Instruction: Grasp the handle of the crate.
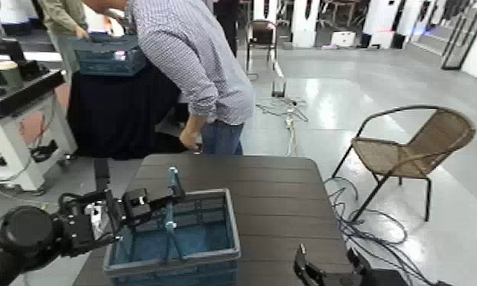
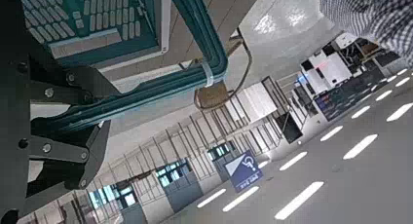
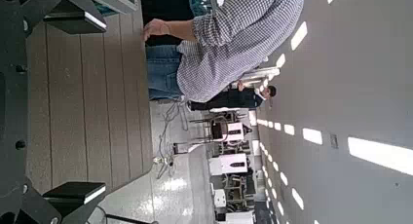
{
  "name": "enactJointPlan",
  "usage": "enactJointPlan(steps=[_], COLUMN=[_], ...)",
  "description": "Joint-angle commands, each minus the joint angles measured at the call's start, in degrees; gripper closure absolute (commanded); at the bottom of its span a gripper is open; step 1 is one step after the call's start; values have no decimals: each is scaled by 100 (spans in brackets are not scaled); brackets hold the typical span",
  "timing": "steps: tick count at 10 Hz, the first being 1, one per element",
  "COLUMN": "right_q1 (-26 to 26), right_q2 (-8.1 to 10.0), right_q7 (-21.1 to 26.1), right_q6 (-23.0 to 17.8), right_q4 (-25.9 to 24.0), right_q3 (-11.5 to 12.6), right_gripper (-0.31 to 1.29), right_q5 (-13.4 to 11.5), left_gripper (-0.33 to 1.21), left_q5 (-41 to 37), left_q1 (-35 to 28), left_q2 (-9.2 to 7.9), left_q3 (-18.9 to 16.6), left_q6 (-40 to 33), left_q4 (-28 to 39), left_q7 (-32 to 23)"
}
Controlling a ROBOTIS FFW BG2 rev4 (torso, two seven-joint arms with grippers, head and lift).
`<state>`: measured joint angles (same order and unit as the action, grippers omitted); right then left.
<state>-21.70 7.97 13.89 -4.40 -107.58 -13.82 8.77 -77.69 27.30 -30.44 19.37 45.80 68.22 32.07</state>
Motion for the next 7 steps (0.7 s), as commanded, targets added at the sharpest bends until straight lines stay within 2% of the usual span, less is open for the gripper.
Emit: enactJointPlan(steps=[1, 4, 7], right_q1=[-19, -28, -36], right_q2=[-14, -14, -23], right_q7=[9, 9, 26], right_q6=[9, 0, -18], right_q4=[-9, -18, -9], right_q3=[11, 20, 28], right_gripper=[15, 15, 15], right_q5=[-7, -7, -7], left_gripper=[119, 119, 119], left_q5=[-71, -256, -563], left_q1=[-313, -726, -1209], left_q2=[91, 249, 416], left_q3=[-232, -416, -715], left_q6=[79, 237, 500], left_q4=[604, 1255, 1914], left_q7=[-60, -254, -737])
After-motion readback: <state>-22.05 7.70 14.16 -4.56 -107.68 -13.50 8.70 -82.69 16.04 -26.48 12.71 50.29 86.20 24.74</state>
